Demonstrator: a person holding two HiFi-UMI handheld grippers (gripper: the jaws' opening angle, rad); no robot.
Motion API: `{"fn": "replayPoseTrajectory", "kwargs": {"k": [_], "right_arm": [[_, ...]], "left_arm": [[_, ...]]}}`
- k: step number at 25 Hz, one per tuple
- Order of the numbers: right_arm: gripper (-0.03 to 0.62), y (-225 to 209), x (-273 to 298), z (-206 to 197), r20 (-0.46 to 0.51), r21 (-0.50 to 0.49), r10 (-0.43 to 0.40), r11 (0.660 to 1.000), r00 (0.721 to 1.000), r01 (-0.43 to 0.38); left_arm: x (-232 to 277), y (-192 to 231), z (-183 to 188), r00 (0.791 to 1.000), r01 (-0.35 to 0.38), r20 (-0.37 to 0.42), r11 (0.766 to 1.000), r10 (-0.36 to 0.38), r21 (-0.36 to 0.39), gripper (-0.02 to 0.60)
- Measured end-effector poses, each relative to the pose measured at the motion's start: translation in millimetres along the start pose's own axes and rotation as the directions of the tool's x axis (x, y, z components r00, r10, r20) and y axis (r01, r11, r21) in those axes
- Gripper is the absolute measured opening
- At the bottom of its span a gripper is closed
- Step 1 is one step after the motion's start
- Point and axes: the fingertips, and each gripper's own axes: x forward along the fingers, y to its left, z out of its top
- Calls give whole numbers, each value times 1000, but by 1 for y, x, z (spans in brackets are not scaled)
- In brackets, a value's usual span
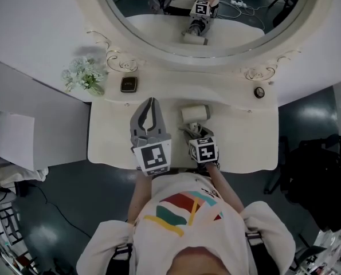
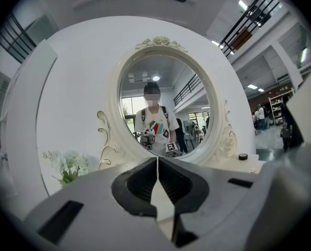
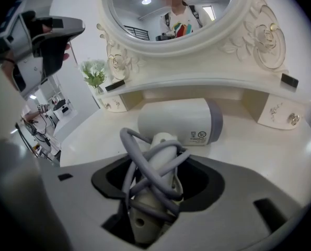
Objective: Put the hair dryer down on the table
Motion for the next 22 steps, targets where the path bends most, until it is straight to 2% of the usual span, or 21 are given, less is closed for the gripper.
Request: {"fn": "replayPoseTrajectory", "kwargs": {"k": [7, 12, 15, 18, 20, 22], "right_arm": [[244, 1, 1, -1, -5, 7, 13, 1000, 1000, -13], [249, 0, -10, 2, 20, -20, -32, 999, 999, 33], [250, 3, -16, 3, 23, -16, -13, 1000, 1000, 13], [289, 7, -19, 3, 16, -10, 5, 1000, 1000, -5], [305, 5, -23, 6, 26, -20, -17, 1000, 1000, 18], [307, 0, -29, 17, 54, -73, -69, 995, 996, 73]], "left_arm": [[1, -3, 0, 1000, 1, -1, 1000, -1, 0, 11], [-1, -3, 7, 1000, 4, -6, 1000, -4, -9, 11], [0, 1, 12, 1000, -2, 4, 1000, 2, -6, 11], [2, 4, 11, 1000, -10, 19, 1000, 10, -4, 11], [2, 4, 11, 1000, -9, 18, 1000, 9, -7, 11], [3, 3, 11, 1000, -5, 18, 1000, 5, -8, 11]]}}
